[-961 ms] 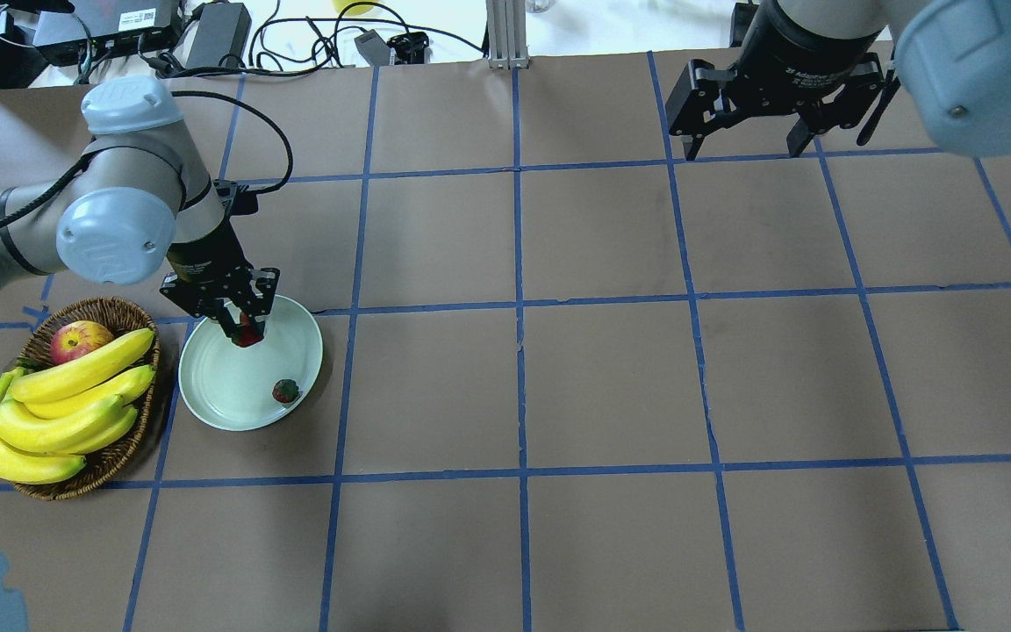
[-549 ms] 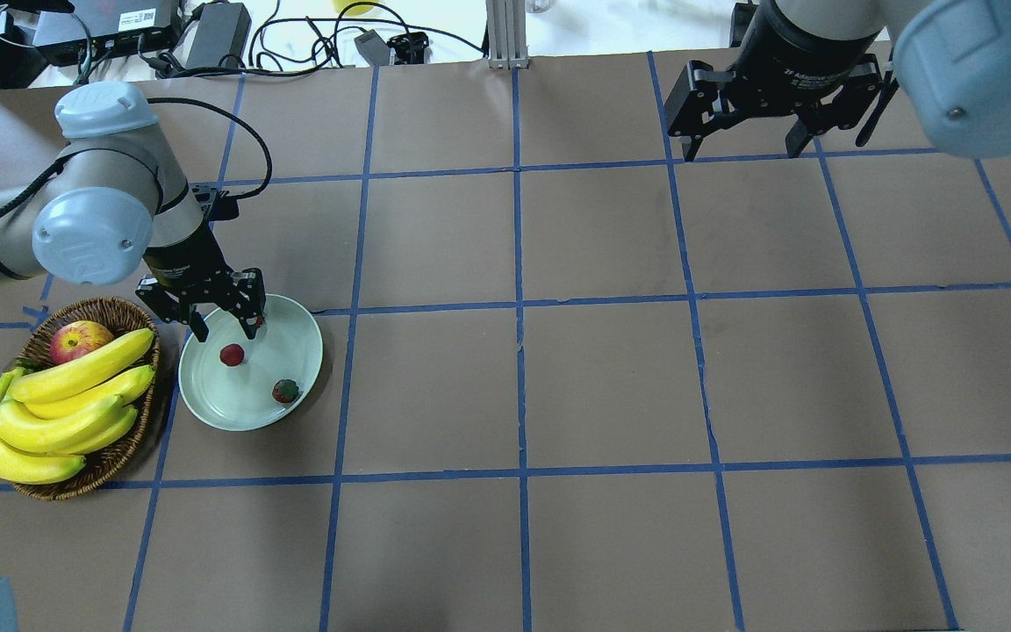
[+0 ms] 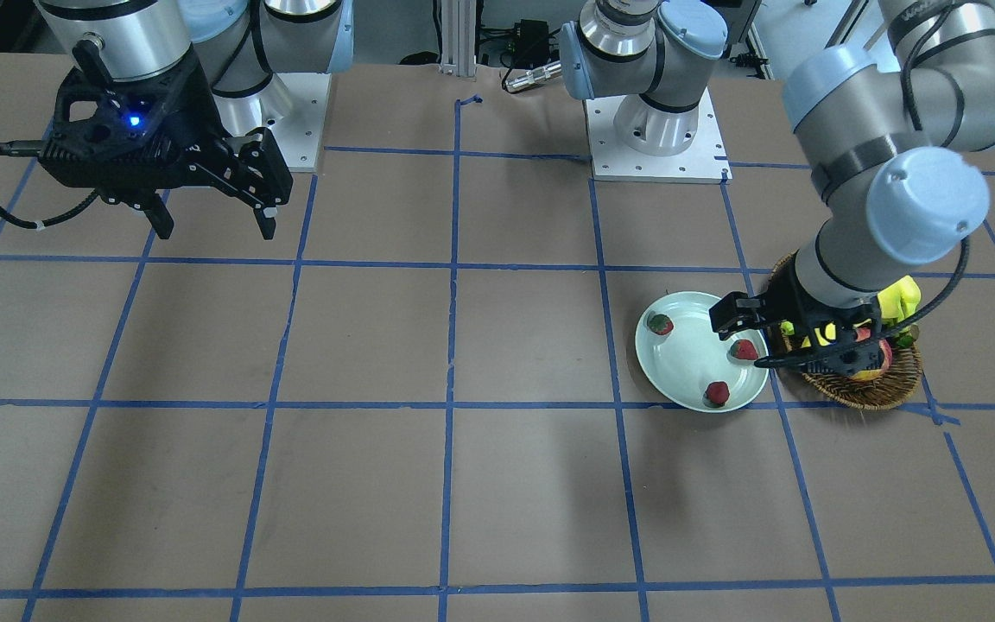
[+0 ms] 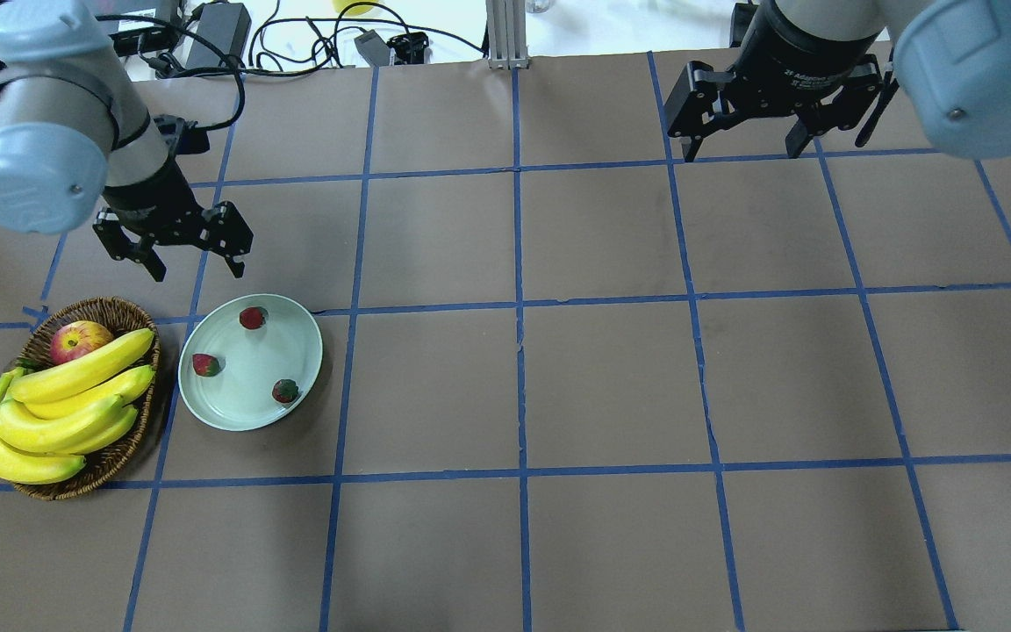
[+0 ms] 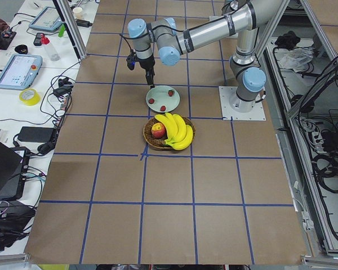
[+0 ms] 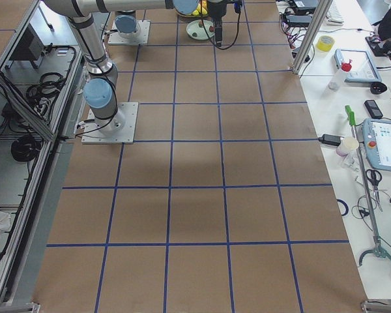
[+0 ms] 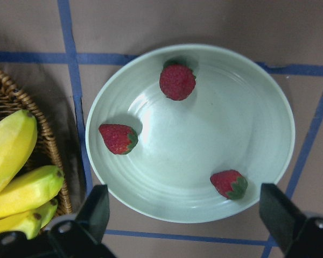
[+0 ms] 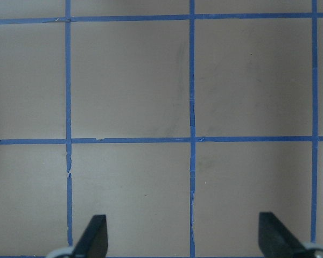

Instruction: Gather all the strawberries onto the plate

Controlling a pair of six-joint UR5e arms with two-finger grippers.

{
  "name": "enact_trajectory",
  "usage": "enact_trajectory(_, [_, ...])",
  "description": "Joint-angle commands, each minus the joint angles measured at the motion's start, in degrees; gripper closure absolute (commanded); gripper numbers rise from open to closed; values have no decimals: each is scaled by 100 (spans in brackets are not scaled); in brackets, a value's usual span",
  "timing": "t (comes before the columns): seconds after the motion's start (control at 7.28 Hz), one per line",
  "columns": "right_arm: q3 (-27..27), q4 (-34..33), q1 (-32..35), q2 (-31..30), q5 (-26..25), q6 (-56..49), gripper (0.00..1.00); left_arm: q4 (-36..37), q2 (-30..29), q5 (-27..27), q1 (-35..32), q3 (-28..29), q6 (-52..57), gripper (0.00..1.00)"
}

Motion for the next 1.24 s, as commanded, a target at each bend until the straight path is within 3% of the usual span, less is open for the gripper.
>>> enact_trajectory(0.0, [0,0,-9,0,0,-15,0,-1245,472,-9,-143,1037,-553,0])
enact_trajectory(0.41, [0,0,-9,0,0,-7,0,-1242,1026,17,-705,971,-1171,0])
enact_trajectory(0.69, [0,0,-9,0,0,2,0,-1225,1141,-455,-1003,892,-1252,0])
enact_trajectory(1.1, [0,-9,-9,0,0,2,0,-1207,1159,-501,-1058,742,-1261,0])
